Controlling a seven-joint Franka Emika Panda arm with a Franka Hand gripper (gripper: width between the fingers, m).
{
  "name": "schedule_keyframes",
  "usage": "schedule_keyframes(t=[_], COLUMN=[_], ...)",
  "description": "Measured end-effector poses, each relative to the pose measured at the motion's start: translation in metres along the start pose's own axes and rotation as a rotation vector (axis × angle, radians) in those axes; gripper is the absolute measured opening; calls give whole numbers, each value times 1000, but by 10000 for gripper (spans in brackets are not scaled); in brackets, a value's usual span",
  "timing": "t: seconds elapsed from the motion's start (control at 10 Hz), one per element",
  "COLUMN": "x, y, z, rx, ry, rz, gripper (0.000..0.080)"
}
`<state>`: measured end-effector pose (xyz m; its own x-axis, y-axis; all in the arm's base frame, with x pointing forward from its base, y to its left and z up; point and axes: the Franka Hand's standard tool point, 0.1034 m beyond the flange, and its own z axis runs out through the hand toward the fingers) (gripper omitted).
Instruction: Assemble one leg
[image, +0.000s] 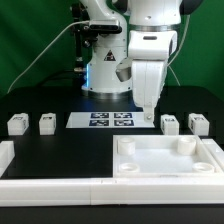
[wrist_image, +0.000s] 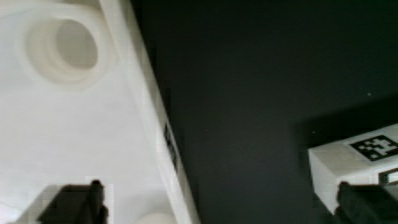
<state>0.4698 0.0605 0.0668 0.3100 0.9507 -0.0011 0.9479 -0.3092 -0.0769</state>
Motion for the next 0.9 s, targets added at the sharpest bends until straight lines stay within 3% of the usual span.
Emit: schedule_keyframes(t=[0.4, 0.6, 0.9], x=[1, 2, 26], y=[-3, -9, -21], z=[2, 5, 6], rx=[-9, 12, 24], ry=[21, 32, 37], rz=[445, 706, 1064], gripper=[649, 649, 649])
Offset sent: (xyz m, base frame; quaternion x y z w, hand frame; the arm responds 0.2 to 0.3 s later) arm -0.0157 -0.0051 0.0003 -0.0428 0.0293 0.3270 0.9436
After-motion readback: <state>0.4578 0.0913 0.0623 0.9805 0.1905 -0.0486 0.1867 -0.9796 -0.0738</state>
